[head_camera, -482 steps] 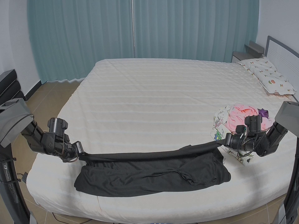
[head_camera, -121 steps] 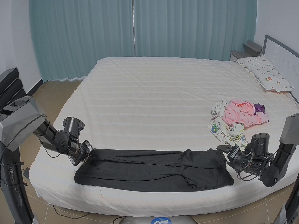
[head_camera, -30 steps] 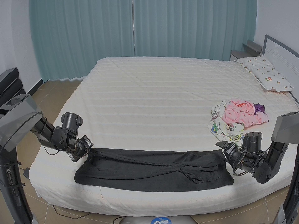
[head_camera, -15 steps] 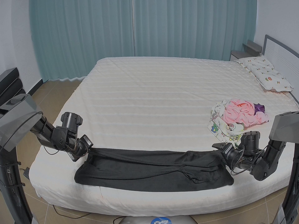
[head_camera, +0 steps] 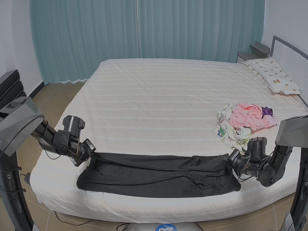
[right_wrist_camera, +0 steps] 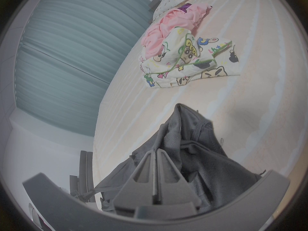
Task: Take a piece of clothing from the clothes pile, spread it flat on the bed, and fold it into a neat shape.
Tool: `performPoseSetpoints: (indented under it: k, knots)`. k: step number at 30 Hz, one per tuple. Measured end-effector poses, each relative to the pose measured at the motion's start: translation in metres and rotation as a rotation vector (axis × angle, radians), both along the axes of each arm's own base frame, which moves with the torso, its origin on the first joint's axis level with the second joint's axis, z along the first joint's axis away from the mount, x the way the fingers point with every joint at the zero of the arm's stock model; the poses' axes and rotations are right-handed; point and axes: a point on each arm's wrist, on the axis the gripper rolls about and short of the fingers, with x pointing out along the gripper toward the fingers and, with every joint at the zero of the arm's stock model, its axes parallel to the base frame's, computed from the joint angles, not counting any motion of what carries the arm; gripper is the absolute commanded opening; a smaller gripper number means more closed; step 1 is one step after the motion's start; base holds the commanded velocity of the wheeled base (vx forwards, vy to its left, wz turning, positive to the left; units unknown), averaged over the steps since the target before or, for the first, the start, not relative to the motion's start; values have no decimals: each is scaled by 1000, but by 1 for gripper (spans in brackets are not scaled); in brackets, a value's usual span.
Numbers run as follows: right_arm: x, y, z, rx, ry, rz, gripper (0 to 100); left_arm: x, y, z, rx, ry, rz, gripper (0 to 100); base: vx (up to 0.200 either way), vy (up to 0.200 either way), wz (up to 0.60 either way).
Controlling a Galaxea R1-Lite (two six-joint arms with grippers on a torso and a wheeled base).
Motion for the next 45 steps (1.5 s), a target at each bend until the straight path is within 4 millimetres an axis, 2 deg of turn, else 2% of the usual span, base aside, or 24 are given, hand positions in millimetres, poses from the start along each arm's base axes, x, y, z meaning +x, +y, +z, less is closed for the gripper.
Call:
performPoseSetpoints:
  k: [14,21,28,32,45]
  knots:
    - [-2,-8,20,22,-96,-32,0,0,9,16,-13,-49,31,0,0,0,0]
    - [4,-10,28,44,-214,-95,0,9,9,24,-53,-175,72,0,0,0,0]
    - [4,-12,23,41,-236,-134,0,17,11,24,-114,-253,135,0,0,0,0]
    - [4,-12,18,40,-223,-136,0,19,11,18,-113,-251,136,0,0,0,0]
    - [8,-22,22,58,-292,-205,0,22,10,8,-127,-263,134,0,0,0,0]
